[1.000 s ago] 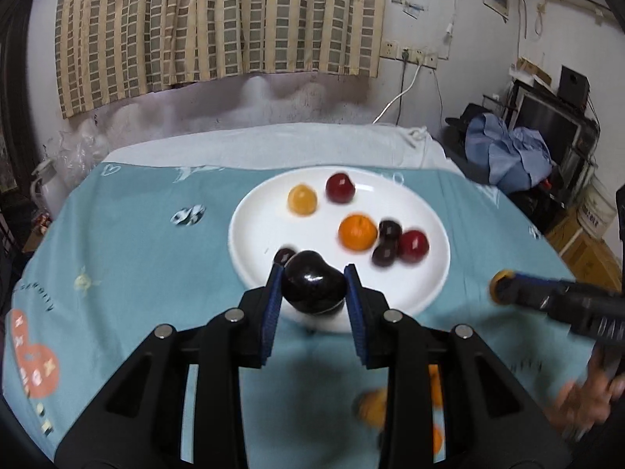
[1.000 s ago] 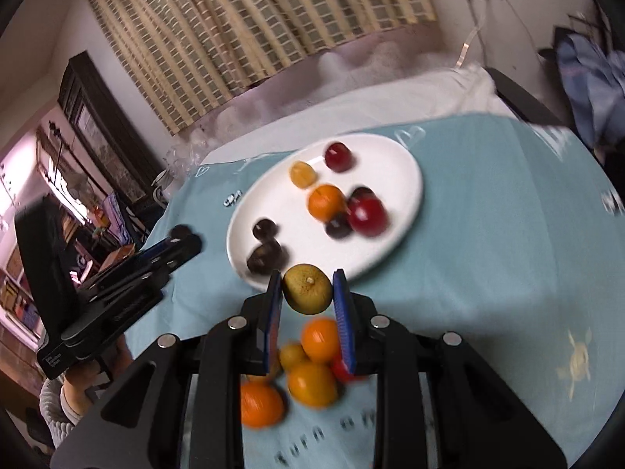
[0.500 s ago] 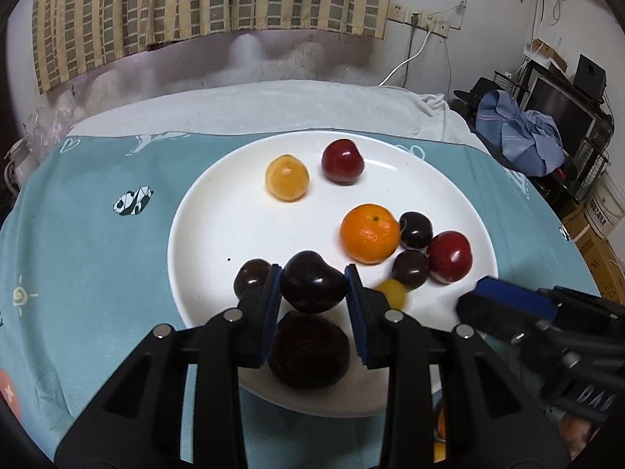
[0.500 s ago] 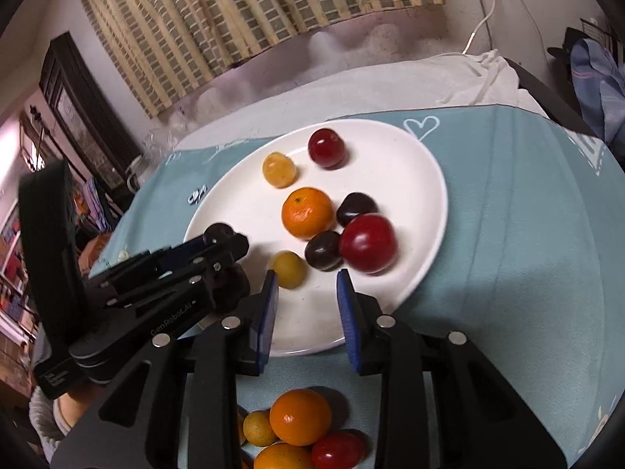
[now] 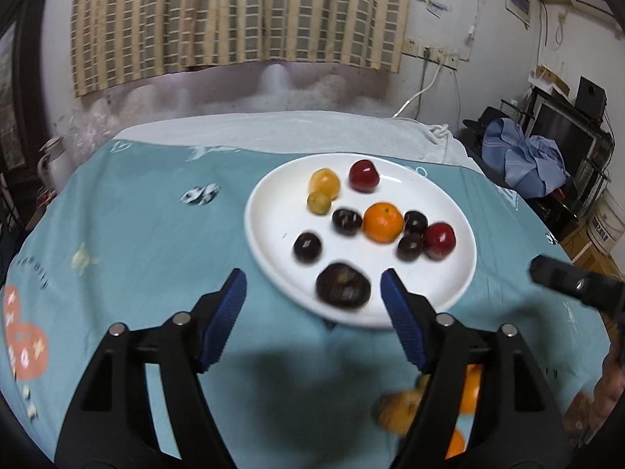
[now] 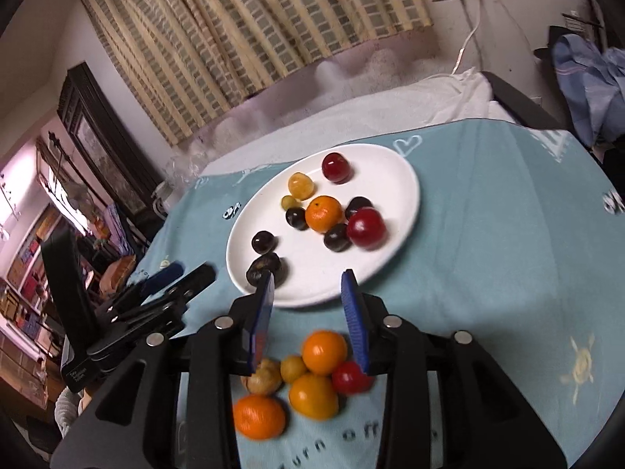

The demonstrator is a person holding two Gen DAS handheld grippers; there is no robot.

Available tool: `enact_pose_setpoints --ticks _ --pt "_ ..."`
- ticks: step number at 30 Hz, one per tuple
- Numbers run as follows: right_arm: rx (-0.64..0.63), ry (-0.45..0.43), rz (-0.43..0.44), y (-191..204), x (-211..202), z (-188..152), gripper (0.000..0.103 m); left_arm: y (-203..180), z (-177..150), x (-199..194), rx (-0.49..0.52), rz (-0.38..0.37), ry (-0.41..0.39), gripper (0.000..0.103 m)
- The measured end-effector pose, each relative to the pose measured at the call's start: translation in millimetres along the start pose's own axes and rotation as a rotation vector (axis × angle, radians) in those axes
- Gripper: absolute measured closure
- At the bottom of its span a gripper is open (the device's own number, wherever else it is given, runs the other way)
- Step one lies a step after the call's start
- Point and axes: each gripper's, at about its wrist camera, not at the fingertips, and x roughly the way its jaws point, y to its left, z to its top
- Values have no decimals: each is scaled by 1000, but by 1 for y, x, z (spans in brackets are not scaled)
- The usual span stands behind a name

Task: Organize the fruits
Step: 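Grasp the pale speckled potato-like fruit with the left gripper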

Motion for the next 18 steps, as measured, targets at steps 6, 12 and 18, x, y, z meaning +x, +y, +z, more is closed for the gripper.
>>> enact_pose_setpoints --ticks 6,12,18 --pt "81 2 -6 -19 -16 -24 40 -9 -48 -27 58 20 10 22" --pt "119 17 13 -25 -19 -26 40 -26 -59 -20 116 -27 51 20" --pt "155 29 11 -33 -18 -25 39 -38 -65 -17 170 -58 76 20"
